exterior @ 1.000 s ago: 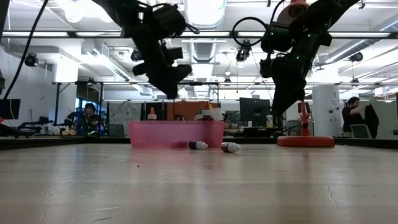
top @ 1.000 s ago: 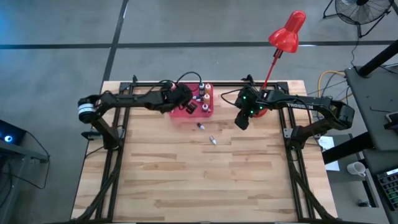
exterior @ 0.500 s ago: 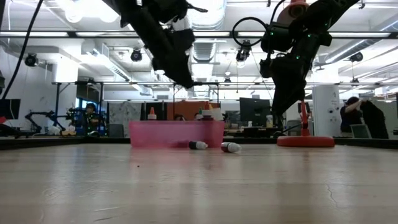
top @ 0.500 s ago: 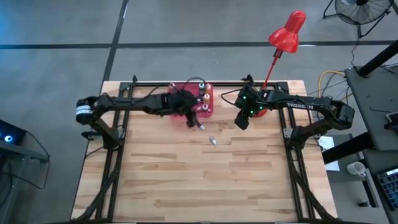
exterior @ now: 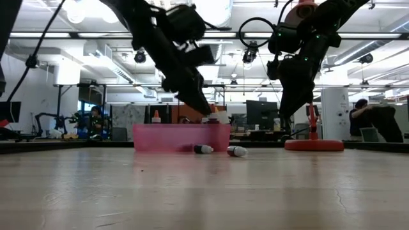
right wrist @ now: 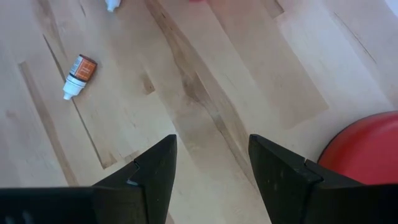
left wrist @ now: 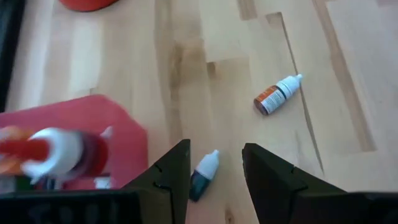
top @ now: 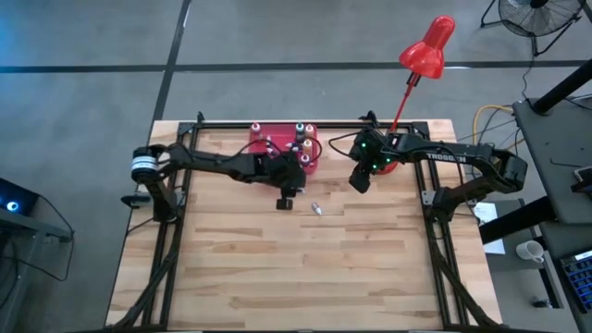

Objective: Pick & Place food coloring
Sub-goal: Put the small black food coloring bottle into the red bin

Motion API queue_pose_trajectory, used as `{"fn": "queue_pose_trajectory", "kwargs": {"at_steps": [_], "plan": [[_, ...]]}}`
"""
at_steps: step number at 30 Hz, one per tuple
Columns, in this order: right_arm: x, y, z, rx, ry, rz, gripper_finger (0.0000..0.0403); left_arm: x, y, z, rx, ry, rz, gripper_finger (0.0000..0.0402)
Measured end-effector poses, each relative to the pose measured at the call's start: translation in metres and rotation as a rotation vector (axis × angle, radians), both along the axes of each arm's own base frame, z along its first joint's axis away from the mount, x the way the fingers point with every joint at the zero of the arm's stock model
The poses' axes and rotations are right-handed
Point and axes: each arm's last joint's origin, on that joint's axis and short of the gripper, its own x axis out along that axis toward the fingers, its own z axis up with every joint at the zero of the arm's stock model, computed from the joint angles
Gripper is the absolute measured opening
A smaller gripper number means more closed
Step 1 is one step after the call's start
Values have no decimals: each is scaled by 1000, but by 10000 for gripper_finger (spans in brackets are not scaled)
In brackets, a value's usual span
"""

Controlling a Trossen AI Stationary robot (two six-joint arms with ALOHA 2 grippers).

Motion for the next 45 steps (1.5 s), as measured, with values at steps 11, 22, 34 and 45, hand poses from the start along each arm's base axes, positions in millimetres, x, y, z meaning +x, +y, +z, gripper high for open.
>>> {"fn": "queue_pose_trajectory", "kwargs": {"at_steps": [11,22,34,45], "plan": [[-1,0,-1,6,3,-7,194,13,1,-41,67,112,-105,119],[-1,0,-1,6,4,-7,194,17,10,-64,130,176,-59,119],[-1,0,-1,7,4,-11,194,15,13,-69,71,220,40,119],[-1,0,-1,5,5,-8,194,11,11,-68,-30,226,178,36]]}}
